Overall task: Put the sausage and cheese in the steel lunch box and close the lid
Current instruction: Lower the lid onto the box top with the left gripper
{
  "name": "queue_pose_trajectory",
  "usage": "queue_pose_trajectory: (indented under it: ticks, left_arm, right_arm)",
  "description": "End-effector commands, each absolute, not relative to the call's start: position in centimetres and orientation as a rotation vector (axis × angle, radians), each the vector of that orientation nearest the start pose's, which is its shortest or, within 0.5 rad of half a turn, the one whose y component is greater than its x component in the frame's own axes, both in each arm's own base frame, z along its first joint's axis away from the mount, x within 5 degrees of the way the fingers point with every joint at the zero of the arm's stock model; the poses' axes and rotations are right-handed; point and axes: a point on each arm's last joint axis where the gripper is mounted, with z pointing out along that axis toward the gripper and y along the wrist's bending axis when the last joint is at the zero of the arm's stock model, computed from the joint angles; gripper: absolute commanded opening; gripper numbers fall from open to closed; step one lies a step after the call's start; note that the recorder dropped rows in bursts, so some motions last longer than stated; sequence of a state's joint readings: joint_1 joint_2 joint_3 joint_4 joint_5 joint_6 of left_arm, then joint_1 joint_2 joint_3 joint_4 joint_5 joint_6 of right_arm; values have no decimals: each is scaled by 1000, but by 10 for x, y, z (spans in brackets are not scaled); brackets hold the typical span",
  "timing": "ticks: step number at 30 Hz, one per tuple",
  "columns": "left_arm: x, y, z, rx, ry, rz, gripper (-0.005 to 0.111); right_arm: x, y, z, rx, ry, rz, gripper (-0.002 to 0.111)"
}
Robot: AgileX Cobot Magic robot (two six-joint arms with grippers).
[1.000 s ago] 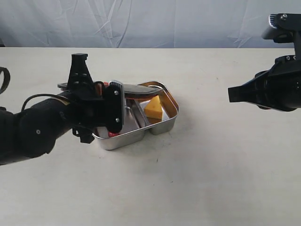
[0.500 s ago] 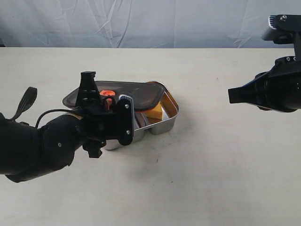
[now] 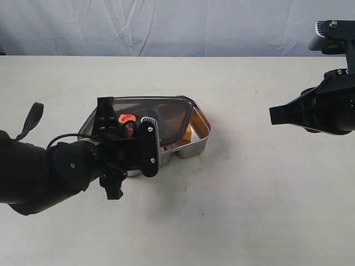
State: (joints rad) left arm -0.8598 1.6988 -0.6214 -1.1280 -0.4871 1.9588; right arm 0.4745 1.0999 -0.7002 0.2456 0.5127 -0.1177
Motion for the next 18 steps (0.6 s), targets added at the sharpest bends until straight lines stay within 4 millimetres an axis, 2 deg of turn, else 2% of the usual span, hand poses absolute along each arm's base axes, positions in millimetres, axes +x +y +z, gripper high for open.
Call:
queue_pose_trajectory:
  ticks: [1,7,13,18]
  left_arm:
    - [207,-195,130,1635,1778,383,35]
    - [205,-195,132,1612,1808,349,35]
    - [200,-196,152,1546,1806,262,48]
    - [198,-196,156,1528,1818,224,50]
  right_arm:
    - [185,107,272,-519,2355,402,0]
    - [184,107,272,-522,2360,402,0]
    - [184,107,272,-523,2364,402,0]
    - [183,107,271,-523,2376,405,0]
